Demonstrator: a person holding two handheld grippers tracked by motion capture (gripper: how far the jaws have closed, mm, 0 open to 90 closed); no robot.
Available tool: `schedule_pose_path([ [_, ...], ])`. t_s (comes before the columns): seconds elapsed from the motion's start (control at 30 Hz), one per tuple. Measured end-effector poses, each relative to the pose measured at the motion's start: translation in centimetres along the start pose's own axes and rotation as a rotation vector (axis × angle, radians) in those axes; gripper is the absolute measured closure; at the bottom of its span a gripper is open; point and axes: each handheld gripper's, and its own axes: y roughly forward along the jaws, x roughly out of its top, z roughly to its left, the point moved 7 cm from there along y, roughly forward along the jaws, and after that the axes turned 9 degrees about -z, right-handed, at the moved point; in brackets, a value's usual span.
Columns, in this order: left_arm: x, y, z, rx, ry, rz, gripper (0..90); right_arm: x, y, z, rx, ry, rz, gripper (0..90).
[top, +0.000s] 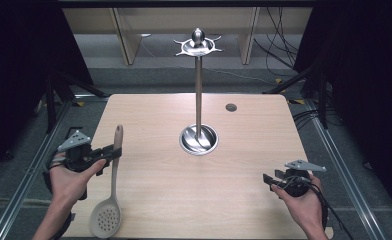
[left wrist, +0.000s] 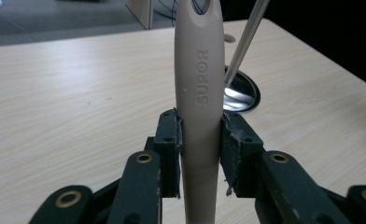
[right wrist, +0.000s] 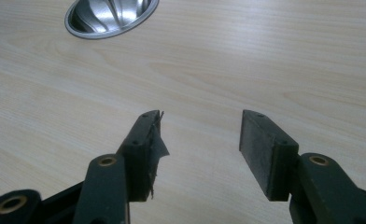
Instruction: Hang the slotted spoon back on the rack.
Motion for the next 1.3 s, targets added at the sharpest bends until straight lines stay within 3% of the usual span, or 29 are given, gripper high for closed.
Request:
schedule_pose_path([
  [0.3, 1.3, -2.8, -0.6, -0.015, 0.022, -0.117, 69.3, 0.0, -0.1, 0.0, -0.011, -0.009, 0.007, 48.9],
  [0.5, 2.7, -3.8, -0.8, -0.013, 0.071, -0.184, 69.4, 0.0, 0.0, 0.2, -0.009, 0.005, -0.001, 49.0],
  [0.53, 3.0, -3.8, -0.8, -0.011, 0.075, -0.190, 69.4, 0.1, -0.1, -0.1, -0.013, -0.025, 0.000, 49.0],
  [0.57, 3.2, -3.7, -0.9, -0.009, 0.076, -0.193, 69.4, 0.0, 0.0, 0.2, -0.008, 0.013, 0.003, 48.9],
  [0.63, 3.7, -3.4, -1.0, -0.011, 0.093, -0.199, 69.4, -0.1, 0.0, 0.2, -0.026, 0.015, 0.011, 48.9],
  [0.73, 4.5, -2.7, -1.5, -0.020, 0.093, -0.224, 69.4, -0.1, 0.0, 0.5, -0.005, 0.033, 0.004, 48.9],
  [0.87, 5.5, -1.8, -2.1, -0.035, 0.106, -0.238, 69.4, 0.0, -0.1, 0.3, -0.010, 0.030, 0.001, 49.0],
  [1.03, 6.5, -0.7, -3.0, -0.036, 0.152, -0.231, 69.4, 0.0, -0.2, 0.2, -0.026, 0.023, 0.002, 49.0],
  [1.17, 7.0, 0.0, -3.7, -0.057, 0.158, -0.247, 69.4, 0.0, -0.2, 0.2, -0.021, 0.030, 0.007, 49.0],
  [1.2, 7.1, 0.2, -3.9, -0.063, 0.160, -0.247, 69.4, 0.1, -0.2, -0.2, -0.020, -0.012, 0.001, 49.0],
  [1.3, 7.3, 0.4, -4.1, -0.068, 0.167, -0.244, 69.4, 0.1, -0.2, -0.1, -0.016, -0.009, -0.002, 49.0],
])
